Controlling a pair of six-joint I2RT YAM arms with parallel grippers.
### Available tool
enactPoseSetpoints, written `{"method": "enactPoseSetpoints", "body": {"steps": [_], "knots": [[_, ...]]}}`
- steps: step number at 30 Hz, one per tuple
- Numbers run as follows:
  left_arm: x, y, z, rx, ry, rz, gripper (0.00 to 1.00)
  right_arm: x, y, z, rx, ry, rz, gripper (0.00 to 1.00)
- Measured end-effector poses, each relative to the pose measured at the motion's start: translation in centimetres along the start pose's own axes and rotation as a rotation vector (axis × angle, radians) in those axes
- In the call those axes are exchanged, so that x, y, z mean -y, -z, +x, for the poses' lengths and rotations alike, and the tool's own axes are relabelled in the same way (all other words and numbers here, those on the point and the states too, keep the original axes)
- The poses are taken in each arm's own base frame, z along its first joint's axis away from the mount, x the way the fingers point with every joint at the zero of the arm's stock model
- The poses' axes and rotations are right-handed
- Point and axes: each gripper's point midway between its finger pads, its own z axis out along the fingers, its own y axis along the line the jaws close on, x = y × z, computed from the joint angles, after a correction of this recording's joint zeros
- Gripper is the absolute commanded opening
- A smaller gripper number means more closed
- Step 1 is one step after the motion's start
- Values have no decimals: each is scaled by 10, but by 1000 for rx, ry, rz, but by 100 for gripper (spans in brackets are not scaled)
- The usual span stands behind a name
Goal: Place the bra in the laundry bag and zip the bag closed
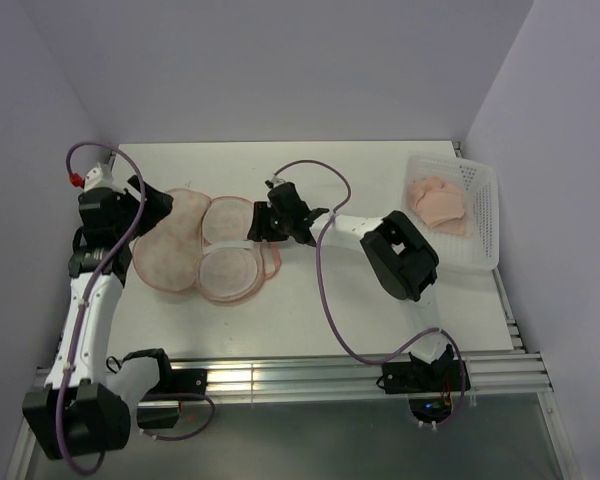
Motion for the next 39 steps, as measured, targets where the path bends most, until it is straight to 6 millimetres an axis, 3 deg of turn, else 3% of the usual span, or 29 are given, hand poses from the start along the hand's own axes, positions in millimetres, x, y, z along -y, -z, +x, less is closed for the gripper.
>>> {"method": "enactPoseSetpoints", "body": {"steps": [2,6,8,12,16,18,19,20,21,24,26,29,31,35,39], "knots": [[20,17,12,-7,-23,89,78,1,0,1,-5,7,5,72],[40,40,39,-51,-47,222,72,6,8,1,-11,18,25,81],[53,50,56,-87,-60,300,72,6,23,-5,0,24,31,82],[86,79,86,-159,-103,489,72,3,89,-39,93,32,26,82],[111,116,103,-193,-149,669,73,10,189,-108,335,7,7,71],[117,135,108,-199,-177,740,73,33,239,-137,465,-26,43,48],[119,143,109,-197,-192,771,74,58,272,-155,558,-62,105,41],[120,152,109,-188,-210,800,74,75,291,-163,612,-89,151,36],[120,160,110,-179,-231,824,75,105,316,-172,681,-134,238,28],[118,179,111,-158,-279,874,75,178,351,-177,760,-251,453,25],[120,190,116,-156,-311,912,75,228,355,-171,751,-326,589,31],[122,204,129,-191,-351,974,76,300,336,-148,631,-423,777,41],[124,213,137,-216,-371,1011,76,338,320,-129,529,-461,875,44],[125,221,143,-227,-384,1037,76,385,300,-116,388,-498,979,50],[123,223,145,-223,-385,1033,77,403,296,-114,330,-493,1041,61]]}}
